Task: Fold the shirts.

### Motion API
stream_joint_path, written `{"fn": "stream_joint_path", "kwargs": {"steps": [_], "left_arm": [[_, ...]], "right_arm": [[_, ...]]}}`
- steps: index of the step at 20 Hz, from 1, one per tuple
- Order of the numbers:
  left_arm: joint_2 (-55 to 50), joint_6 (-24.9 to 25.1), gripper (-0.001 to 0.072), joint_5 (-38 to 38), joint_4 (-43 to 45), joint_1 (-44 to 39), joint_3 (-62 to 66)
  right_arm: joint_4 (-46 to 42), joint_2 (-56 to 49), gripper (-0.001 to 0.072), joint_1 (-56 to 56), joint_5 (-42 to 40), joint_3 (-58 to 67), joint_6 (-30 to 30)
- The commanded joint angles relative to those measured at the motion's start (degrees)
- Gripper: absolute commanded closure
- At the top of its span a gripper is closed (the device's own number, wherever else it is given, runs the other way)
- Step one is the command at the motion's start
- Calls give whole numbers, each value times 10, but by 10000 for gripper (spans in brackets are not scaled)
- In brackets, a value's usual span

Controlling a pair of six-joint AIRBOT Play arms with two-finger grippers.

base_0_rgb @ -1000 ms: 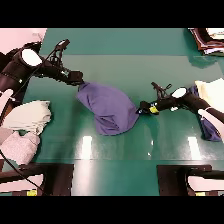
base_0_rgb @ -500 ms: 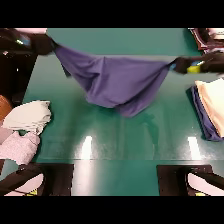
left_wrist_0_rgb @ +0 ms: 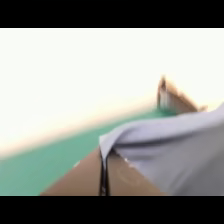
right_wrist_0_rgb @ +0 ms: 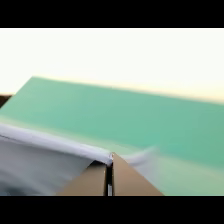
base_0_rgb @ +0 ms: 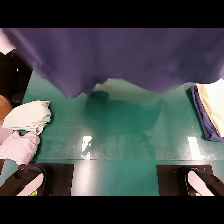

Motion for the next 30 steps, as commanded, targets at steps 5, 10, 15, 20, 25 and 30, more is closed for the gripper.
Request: {"fn": "stream_joint_path", "kwargs": {"steps": [5,10,15,20,25,30], "left_arm": [[-6,-11,683,55,12,1,60],[-110,-57,683,27,108,1,-64],[-338,-54,682,-89,109,1,-79],[-491,-50,681,-72,113,1,-79],[-536,-51,679,16,111,0,-81],[-535,-68,188,0,112,6,-76]], "right_arm": [[-5,-33,696,-46,87,130,22],[-6,-122,696,-26,147,10,52],[-57,-254,696,68,82,-122,51],[-80,-371,696,115,-48,-155,51],[-75,-445,695,127,-95,-107,51],[-75,-471,239,132,-92,-66,51]]}}
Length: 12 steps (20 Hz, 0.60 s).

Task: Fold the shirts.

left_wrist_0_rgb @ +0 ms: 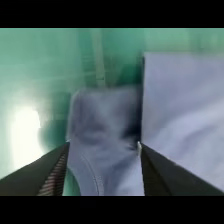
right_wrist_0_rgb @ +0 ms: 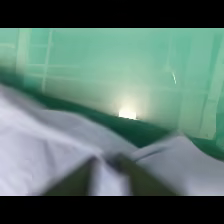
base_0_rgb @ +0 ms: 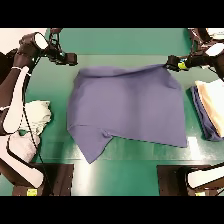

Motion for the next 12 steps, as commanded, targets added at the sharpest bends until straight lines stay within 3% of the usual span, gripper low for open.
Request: {"fn": "stream_joint_path", "kwargs": {"steps": [1,3,4,8,12], "left_arm": [[-5,-16,188,-36,-5,10,9],[6,-19,189,-107,-16,31,23],[17,-10,189,-145,-25,45,24],[68,32,189,-255,-91,84,9],[143,38,189,-264,-96,83,-130]], "right_arm": [[2,-15,202,-2,7,28,1],[2,-2,216,-19,65,40,0],[1,12,276,-25,90,34,-5],[2,111,286,-56,129,-80,-41],[1,227,285,-75,129,-224,-52]]}}
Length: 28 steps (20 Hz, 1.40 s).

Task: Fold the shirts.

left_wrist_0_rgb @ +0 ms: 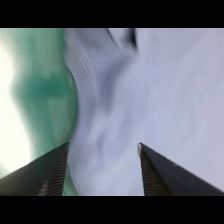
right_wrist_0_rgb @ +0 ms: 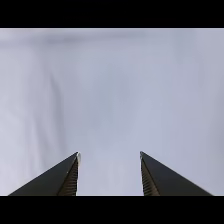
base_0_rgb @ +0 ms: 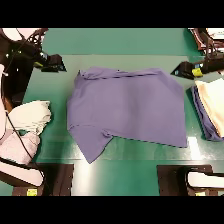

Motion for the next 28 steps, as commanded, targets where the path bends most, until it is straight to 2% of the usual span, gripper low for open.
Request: {"fn": "stream_joint_path", "kwargs": {"steps": [1,6,9,14,19,20,21,22,25,26,28], "left_arm": [[78,14,188,-14,-15,7,-141],[264,8,188,114,-7,7,-515],[328,8,188,163,-28,7,-650],[335,14,188,244,-114,6,-710],[335,14,190,249,-131,6,-711],[335,14,267,249,-133,6,-711],[335,14,379,251,-134,5,-711],[335,15,409,257,-134,-2,-711],[335,16,426,278,-131,-52,-714],[335,16,657,282,-130,-63,-713],[336,18,682,276,-129,-64,-703]], "right_arm": [[2,99,285,-19,12,-116,-19],[2,213,285,-21,2,-210,-19],[2,253,284,-21,5,-226,-19],[2,289,284,-21,7,-226,-19],[1,293,285,-21,30,-226,-19],[0,291,285,-21,35,-226,-19],[-3,292,284,-21,40,-226,-19],[-3,292,285,-21,43,-226,-19],[-5,292,285,-27,61,-226,-19],[-5,292,284,-38,74,-226,-19],[-5,293,285,-84,112,-234,-19]]}}
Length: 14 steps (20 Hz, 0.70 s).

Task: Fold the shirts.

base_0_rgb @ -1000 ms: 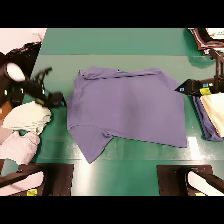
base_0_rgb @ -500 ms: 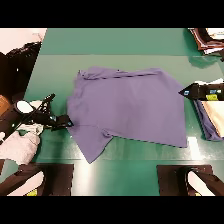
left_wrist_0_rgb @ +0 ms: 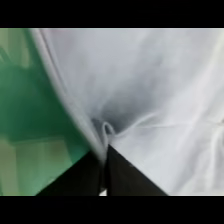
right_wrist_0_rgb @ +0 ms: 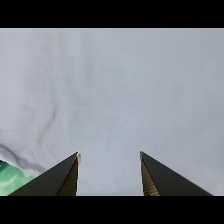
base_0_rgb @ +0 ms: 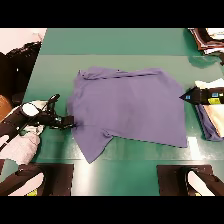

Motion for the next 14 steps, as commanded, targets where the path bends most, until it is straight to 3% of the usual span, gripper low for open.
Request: {"fn": "stream_joint_path", "kwargs": {"steps": [1,4,6,12,14], "left_arm": [[1,2,681,-1,3,-17,17],[1,8,681,-24,5,-17,60],[1,15,681,-26,5,-17,81],[1,28,681,-19,4,-17,86],[1,28,681,-18,5,-17,86]], "right_arm": [[-2,6,284,-69,60,-22,0],[-105,37,283,-172,63,-128,1],[-167,46,217,-217,60,-207,1],[-144,-29,205,-254,21,-310,0],[-132,-51,244,-254,9,-310,0]]}}
